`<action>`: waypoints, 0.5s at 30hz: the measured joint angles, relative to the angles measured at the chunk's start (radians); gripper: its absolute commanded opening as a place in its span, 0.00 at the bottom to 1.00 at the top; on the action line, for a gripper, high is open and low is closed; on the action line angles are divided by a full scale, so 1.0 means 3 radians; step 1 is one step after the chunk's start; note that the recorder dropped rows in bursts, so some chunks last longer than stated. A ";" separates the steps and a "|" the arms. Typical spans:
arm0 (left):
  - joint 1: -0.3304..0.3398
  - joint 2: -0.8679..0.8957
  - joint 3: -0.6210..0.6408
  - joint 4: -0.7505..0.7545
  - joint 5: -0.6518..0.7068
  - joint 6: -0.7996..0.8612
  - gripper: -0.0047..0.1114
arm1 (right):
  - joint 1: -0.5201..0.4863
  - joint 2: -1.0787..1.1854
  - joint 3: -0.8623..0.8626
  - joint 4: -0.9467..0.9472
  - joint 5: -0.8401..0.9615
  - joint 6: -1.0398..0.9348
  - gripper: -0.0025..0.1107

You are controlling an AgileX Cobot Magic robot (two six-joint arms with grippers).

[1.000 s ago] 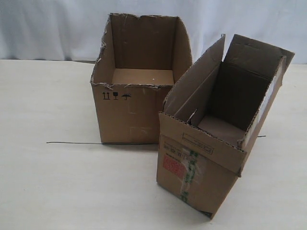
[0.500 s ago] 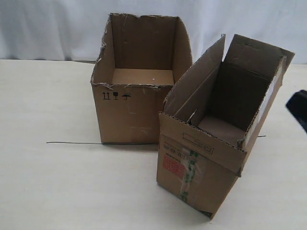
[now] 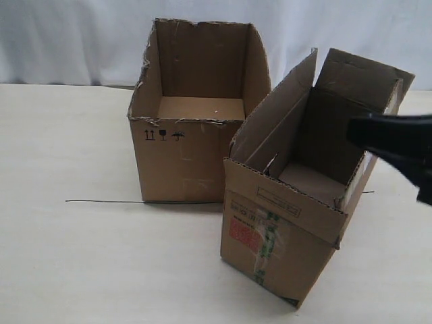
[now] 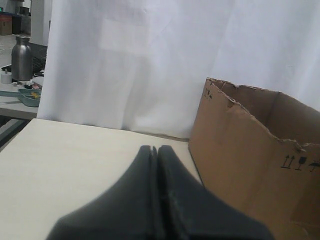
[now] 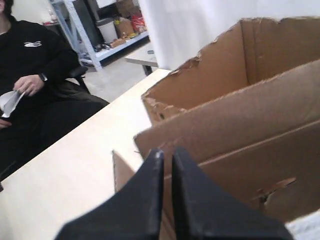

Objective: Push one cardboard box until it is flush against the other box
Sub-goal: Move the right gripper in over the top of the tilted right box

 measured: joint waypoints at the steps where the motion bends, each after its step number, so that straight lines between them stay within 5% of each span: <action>1: 0.0000 0.0000 0.0000 0.0000 0.0000 0.0000 0.04 | 0.0026 0.0024 -0.0228 -0.0166 0.0025 0.0268 0.07; 9: 0.0000 0.0000 0.0000 0.0000 0.0000 0.0000 0.04 | 0.0780 0.0285 -0.0811 -0.0279 0.0767 0.0206 0.07; 15: 0.0000 0.0000 0.0000 0.0006 0.0000 0.0000 0.04 | 0.0834 0.0304 -0.0798 -0.0295 0.1311 -0.0377 0.07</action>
